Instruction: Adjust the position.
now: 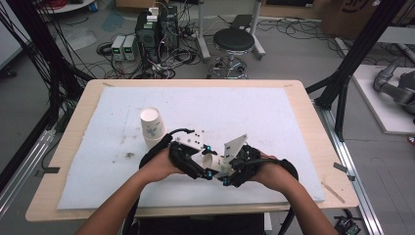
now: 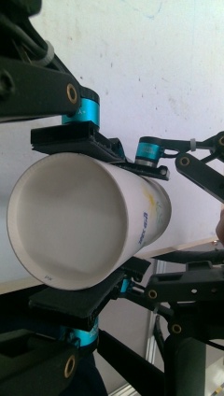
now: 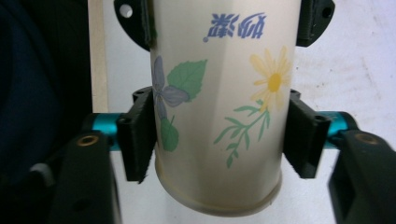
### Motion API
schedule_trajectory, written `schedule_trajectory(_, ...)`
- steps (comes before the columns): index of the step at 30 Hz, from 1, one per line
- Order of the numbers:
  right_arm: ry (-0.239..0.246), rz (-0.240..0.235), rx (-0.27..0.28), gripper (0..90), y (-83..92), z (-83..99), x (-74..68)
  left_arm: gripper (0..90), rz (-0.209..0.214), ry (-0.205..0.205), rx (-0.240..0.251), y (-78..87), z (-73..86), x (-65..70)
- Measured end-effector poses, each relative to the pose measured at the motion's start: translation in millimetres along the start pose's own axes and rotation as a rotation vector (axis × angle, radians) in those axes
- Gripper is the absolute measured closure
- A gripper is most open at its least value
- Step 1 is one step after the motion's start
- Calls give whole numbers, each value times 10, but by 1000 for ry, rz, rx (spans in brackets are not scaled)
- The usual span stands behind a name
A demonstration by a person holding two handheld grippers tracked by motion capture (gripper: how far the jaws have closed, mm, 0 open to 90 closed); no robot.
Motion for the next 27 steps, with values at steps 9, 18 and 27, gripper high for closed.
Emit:
schedule_trajectory(9,-132,36,247,186,154,127,59,373,-21,66,149,136,37,-32)
schedule_trajectory(18,-218,29,475,186,290,253,41,373,-43,77,289,251,40,-21)
schedule_trajectory(27,-276,56,569,186,216,406,-3,372,-59,54,403,248,122,28)
Point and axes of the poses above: each handheld gripper's, and its own axes: y roughly backward along the jaws, z roughly out of its underside, x roughly to its right, the point moved 5 cm from there along -y, roughly forward along the jaws, and after that the axes turned 2 degrees about -x, right-handed, at the moved point
